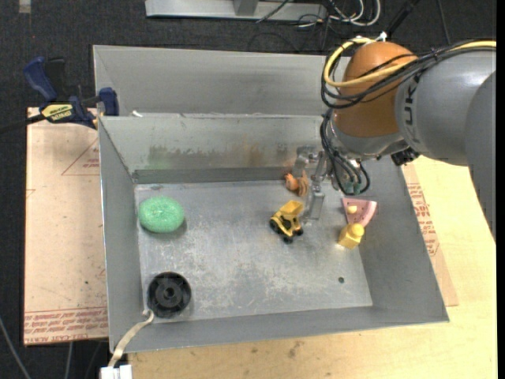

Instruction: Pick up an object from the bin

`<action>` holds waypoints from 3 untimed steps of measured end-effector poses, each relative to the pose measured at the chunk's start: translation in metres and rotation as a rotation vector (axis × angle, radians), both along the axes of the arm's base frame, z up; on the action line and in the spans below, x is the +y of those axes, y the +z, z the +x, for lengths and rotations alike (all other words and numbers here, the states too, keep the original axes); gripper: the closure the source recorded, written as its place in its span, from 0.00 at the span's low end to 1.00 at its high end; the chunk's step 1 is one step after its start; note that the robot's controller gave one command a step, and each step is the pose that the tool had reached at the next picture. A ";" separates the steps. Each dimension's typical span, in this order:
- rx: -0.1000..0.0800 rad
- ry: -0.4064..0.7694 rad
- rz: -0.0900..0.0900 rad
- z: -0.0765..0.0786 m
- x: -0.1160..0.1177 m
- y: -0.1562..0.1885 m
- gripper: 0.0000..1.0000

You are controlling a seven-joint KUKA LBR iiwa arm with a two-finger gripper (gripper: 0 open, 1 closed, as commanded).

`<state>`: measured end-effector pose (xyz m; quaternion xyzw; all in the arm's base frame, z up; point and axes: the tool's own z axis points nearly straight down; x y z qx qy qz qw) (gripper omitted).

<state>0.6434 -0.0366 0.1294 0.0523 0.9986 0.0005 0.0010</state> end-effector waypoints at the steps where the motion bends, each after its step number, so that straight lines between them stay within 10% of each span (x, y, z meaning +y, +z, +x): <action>1: -0.002 0.081 0.000 -0.055 -0.015 -0.027 0.00; 3: 0.007 0.172 0.000 -0.066 -0.006 0.013 0.00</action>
Offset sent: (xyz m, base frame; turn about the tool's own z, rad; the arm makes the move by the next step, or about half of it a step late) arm -0.0334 0.0256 -0.0594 0.4384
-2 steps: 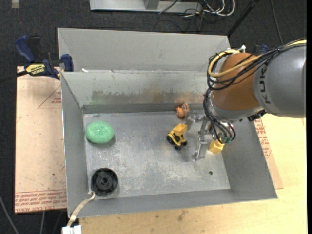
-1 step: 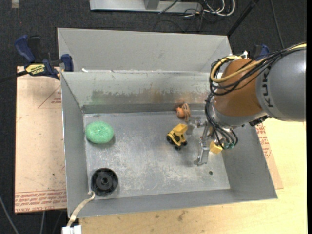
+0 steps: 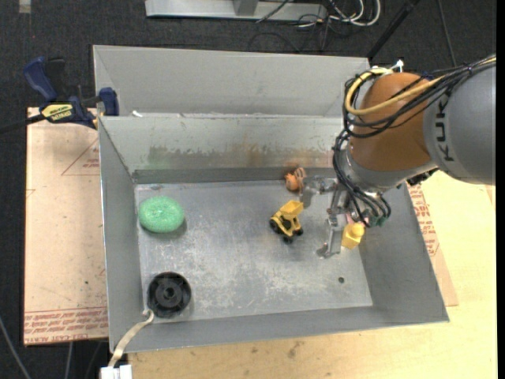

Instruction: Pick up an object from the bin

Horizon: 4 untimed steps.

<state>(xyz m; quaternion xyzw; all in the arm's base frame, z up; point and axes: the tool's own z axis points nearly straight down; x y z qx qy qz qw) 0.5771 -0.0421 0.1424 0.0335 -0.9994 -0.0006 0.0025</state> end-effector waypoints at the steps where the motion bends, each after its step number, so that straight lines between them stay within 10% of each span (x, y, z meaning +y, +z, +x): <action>1: -0.020 0.033 -0.001 0.008 -0.019 0.012 0.00; 2: -0.014 -0.005 -0.001 0.039 0.033 -0.057 0.00; 3: -0.005 0.115 0.000 -0.070 -0.048 -0.043 1.00; 4: -0.005 0.116 0.000 -0.070 -0.048 -0.043 1.00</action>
Offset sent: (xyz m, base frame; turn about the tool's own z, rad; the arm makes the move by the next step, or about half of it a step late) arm 0.0446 0.0464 -0.0710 0.0089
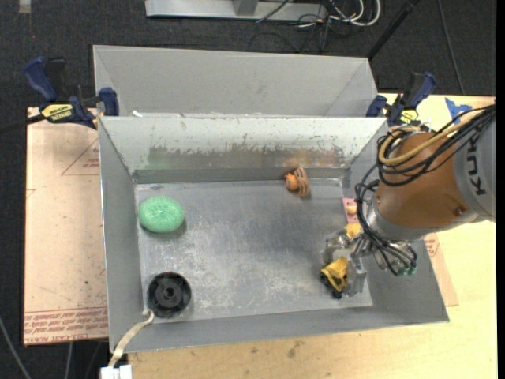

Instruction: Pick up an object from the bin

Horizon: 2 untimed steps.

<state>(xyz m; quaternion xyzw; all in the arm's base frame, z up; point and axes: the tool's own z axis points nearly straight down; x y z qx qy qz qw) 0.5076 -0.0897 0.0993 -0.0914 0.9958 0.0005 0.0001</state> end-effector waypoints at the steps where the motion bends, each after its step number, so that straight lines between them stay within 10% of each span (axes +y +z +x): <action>1: 0.003 0.005 0.001 0.008 -0.016 0.055 1.00; 2: -0.019 -0.006 -0.004 0.013 -0.017 0.047 1.00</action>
Offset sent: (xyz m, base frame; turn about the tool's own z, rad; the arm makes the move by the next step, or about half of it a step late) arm 0.0065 -0.0118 -0.0293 0.0248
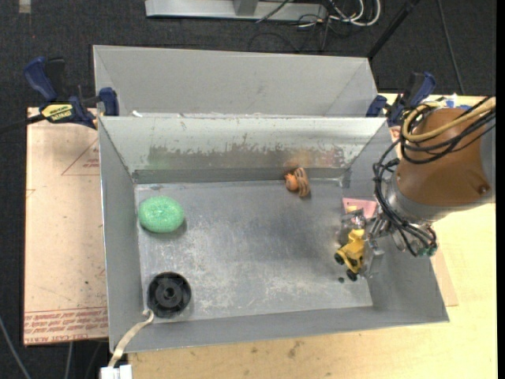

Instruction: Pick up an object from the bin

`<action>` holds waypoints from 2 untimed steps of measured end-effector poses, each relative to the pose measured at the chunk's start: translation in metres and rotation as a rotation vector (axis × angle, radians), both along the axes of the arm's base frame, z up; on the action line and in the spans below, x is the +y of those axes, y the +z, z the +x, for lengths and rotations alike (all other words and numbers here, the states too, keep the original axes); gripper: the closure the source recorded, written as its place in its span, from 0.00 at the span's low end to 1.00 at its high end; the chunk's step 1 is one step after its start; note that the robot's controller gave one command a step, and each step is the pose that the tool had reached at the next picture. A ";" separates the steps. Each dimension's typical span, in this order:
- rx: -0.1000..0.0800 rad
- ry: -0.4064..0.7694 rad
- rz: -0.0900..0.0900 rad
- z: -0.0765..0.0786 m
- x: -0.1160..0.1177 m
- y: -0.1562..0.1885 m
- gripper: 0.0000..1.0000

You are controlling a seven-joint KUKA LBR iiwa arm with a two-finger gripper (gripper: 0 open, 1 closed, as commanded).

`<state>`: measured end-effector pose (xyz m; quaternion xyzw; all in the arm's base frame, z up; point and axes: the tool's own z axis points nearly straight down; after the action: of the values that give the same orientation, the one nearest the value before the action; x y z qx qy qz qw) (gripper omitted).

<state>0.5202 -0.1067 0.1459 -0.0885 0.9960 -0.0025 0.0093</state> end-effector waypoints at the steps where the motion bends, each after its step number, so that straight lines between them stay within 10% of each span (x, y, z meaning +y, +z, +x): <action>1: 0.034 -0.014 0.009 -0.011 -0.001 -0.002 1.00; 2: 0.004 -0.010 0.002 0.000 0.002 -0.010 1.00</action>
Offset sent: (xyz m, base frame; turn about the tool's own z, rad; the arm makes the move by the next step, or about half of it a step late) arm -0.0015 0.0083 -0.0759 0.0017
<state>0.5198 -0.1051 0.1359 -0.0834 0.9965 -0.0016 0.0075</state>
